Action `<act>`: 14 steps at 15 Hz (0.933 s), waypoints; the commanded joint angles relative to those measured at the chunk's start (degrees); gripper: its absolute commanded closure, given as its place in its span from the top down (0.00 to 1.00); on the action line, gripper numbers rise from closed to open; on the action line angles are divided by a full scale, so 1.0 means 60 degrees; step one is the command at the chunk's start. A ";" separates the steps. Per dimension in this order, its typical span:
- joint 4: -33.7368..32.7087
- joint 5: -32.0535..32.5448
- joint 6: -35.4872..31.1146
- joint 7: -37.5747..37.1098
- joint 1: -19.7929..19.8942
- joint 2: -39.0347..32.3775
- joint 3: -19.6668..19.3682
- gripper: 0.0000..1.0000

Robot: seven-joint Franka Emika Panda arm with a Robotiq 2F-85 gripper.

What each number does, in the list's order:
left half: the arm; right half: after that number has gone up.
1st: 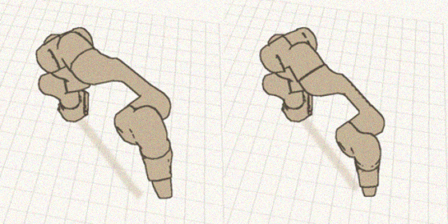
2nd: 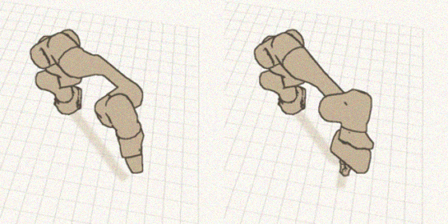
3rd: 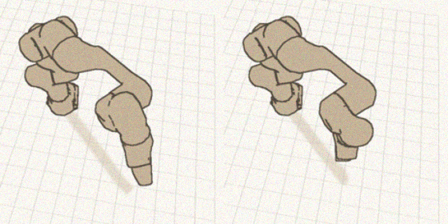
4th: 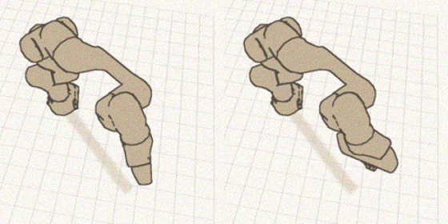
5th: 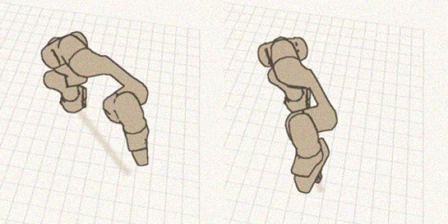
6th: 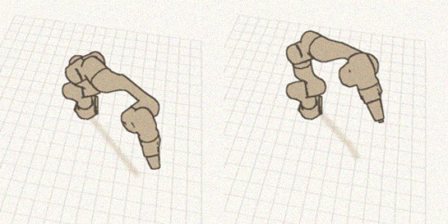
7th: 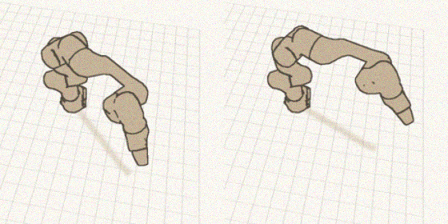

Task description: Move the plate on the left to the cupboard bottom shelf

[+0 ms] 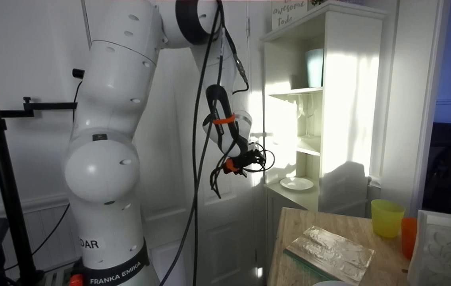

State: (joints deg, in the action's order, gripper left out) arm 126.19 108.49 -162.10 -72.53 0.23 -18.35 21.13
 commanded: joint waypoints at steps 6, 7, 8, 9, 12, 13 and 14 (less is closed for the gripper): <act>0.4510 -0.5513 -0.1948 0.0727 0.0464 0.4874 -0.0559 1.00; 0.4892 -0.5833 -0.2278 0.0965 0.0393 0.5318 -0.0773 1.00; 0.5233 -0.5863 -0.2755 0.1362 0.0401 0.5709 -0.0969 1.00; 0.4142 -0.5255 -0.2122 0.0796 0.0344 0.4407 -0.0717 1.00; 0.4903 -0.5500 -0.2540 0.1046 0.0346 0.5327 -0.0938 1.00; 0.4983 -0.5509 -0.2543 0.1050 0.0346 0.5436 -0.0941 1.00; 0.4996 -0.5512 -0.2543 0.1050 0.0345 0.5461 -0.0941 1.00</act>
